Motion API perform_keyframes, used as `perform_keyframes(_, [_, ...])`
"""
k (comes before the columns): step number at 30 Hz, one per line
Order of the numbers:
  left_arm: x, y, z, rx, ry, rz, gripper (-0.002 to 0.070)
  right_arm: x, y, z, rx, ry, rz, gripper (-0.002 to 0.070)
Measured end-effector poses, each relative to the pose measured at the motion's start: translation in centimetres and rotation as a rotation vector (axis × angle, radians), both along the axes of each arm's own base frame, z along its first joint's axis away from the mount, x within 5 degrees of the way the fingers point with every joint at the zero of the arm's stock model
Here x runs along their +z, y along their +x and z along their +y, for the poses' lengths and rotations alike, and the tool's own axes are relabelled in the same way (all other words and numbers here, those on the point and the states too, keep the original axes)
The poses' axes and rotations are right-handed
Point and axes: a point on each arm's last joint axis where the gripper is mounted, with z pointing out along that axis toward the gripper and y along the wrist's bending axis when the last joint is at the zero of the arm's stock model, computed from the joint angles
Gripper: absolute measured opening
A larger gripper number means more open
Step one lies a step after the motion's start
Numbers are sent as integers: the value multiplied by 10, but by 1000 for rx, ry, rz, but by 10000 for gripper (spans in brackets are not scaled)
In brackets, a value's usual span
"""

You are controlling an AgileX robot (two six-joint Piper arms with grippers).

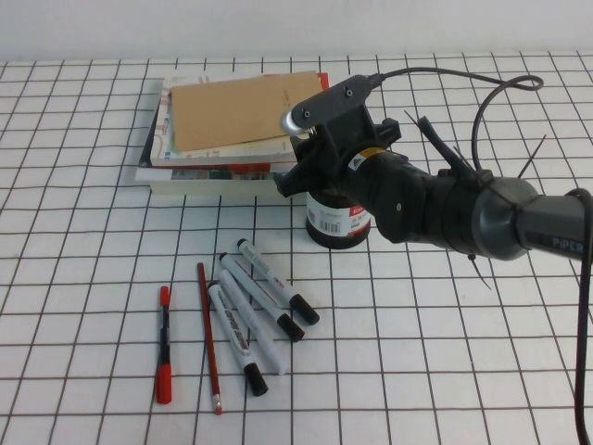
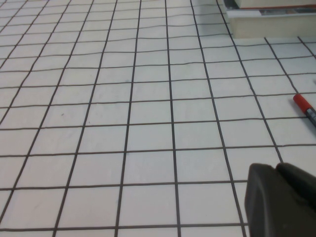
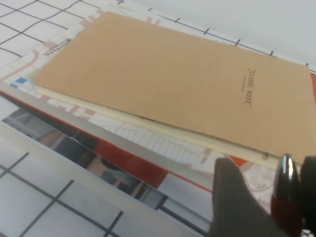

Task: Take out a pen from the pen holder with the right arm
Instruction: 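Take a marker out of the pen holder and lay it on the table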

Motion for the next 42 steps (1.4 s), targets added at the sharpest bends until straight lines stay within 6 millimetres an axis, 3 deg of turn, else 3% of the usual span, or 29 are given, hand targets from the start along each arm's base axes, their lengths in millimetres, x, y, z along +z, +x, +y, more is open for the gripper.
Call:
perform_keyframes(30, [0, 0, 0, 0, 0, 0, -4, -3, 6, -4, -3, -22, 6, 259])
perform_keyframes(42, [0, 0, 0, 0, 0, 0, -4, -1, 8, -3, -1, -15, 6, 71])
